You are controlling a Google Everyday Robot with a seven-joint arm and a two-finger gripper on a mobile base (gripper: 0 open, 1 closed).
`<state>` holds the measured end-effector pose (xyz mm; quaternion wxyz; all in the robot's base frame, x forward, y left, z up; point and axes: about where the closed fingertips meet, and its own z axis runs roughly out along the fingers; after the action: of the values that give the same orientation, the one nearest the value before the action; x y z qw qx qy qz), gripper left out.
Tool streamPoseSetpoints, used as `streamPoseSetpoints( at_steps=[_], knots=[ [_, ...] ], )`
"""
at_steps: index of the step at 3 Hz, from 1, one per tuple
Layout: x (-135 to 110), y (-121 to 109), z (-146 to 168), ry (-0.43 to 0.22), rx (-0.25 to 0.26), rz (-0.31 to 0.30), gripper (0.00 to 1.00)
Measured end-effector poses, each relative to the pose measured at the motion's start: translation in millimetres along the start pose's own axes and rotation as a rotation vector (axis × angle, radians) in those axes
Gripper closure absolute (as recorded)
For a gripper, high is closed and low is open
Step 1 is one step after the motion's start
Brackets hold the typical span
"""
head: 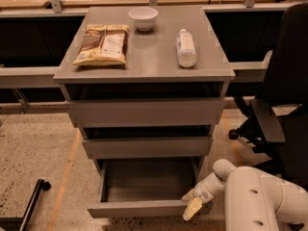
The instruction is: Open bottom drawer
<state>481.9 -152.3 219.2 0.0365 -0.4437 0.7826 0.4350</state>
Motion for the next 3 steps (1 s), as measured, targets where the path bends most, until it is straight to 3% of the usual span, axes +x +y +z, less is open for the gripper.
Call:
streamPoseSetpoints(
  at_steps=[1, 2, 3],
  knots=[
    [-0.2, 0.3, -0.2, 0.0, 0.0, 0.0, 0.0],
    [-0.2, 0.3, -0.2, 0.0, 0.0, 0.0, 0.13],
    [-0.1, 0.3, -0.2, 0.0, 0.0, 0.0, 0.37]
  ],
)
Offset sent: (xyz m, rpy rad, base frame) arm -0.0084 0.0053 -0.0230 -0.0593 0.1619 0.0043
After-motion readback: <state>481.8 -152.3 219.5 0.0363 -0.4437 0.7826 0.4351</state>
